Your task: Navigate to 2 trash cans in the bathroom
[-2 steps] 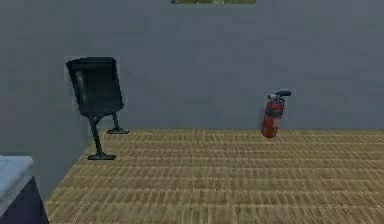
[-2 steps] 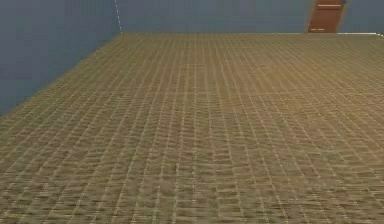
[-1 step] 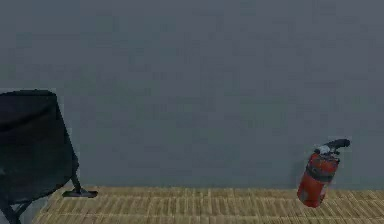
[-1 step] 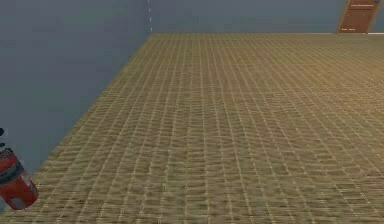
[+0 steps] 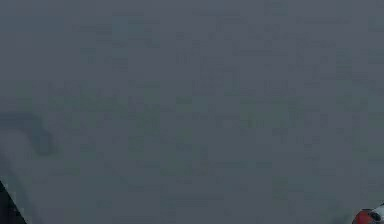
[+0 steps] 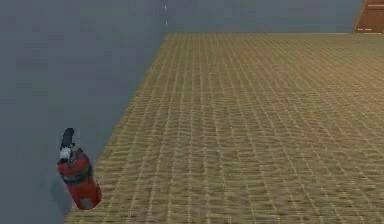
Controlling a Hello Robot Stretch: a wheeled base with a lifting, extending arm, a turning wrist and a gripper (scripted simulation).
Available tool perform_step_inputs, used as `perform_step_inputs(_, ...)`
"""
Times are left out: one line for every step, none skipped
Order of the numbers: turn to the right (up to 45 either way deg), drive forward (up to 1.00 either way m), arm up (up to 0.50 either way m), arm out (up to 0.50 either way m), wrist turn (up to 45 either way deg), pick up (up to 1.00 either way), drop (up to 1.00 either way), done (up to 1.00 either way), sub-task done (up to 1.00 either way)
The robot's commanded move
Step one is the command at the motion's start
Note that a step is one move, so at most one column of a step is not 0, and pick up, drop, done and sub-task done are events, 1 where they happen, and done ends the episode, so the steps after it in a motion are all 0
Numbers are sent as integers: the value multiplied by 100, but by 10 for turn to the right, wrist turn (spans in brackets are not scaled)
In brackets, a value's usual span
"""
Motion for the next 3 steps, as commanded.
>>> perform_step_inputs(-450,0,0,0,0,0,0,0,0)
perform_step_inputs(-150,0,0,0,0,0,0,0,0)
perform_step_inputs(0,0,0,0,0,0,0,100,0)
